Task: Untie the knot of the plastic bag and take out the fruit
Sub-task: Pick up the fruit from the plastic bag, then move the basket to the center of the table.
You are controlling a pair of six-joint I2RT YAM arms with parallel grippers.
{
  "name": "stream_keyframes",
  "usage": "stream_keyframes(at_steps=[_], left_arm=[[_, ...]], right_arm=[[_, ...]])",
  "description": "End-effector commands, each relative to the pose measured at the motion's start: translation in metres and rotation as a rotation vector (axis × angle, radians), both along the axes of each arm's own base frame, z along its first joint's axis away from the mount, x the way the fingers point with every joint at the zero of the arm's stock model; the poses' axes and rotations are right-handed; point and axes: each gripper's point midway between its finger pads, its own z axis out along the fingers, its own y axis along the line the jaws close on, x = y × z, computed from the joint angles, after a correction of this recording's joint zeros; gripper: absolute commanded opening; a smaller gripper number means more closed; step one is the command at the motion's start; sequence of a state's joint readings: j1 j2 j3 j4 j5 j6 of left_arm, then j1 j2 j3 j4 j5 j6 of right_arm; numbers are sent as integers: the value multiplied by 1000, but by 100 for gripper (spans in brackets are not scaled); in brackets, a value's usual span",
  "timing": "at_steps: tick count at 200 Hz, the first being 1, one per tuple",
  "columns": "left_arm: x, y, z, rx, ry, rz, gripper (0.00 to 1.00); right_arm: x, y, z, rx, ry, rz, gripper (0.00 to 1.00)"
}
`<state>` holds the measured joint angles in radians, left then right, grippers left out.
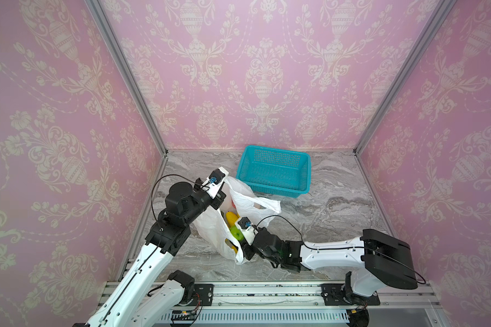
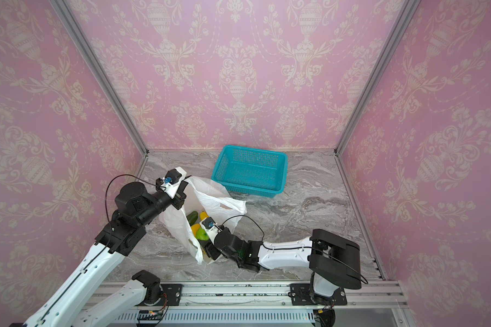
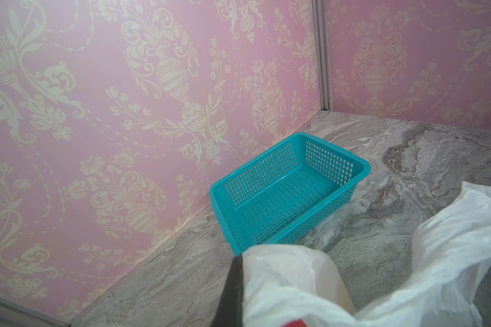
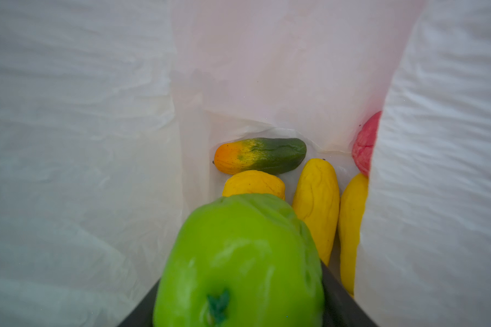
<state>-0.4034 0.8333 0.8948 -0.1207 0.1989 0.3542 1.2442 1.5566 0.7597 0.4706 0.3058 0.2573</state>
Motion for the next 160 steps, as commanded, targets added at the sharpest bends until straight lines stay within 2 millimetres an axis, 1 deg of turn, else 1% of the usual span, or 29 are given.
stream_keyframes(at_steps=[1, 33, 55, 62, 88, 90, 108, 120, 137, 160], left_arm=[[2, 2, -3, 20, -4, 17, 0], [3, 2, -4, 21, 3, 17, 0], [4, 2, -5, 24, 6, 20, 0], [4, 2, -4, 23, 4, 20, 0], [7, 5, -2, 3, 5, 48, 0], [8, 6, -2, -3, 4, 56, 0], [16, 16, 9, -78, 8, 140, 0], [18, 23, 15, -97, 30, 184, 0], [16, 28, 13, -94, 54, 208, 0], [11, 31, 0, -62, 34, 209, 0]], right_arm=[[0, -15, 32, 61, -66, -22, 50], [-8, -42, 67, 125, -101, -27, 49], [-11, -66, 96, 180, -137, -55, 47], [-11, -75, 103, 190, -149, -68, 46], [-5, -111, 142, 261, -209, -136, 44], [-4, -114, 143, 259, -211, -141, 44], [9, -149, 166, 295, -233, -250, 41], [18, -173, 173, 305, -236, -328, 40], [33, -207, 174, 312, -223, -441, 40], [54, -242, 161, 297, -172, -577, 40]])
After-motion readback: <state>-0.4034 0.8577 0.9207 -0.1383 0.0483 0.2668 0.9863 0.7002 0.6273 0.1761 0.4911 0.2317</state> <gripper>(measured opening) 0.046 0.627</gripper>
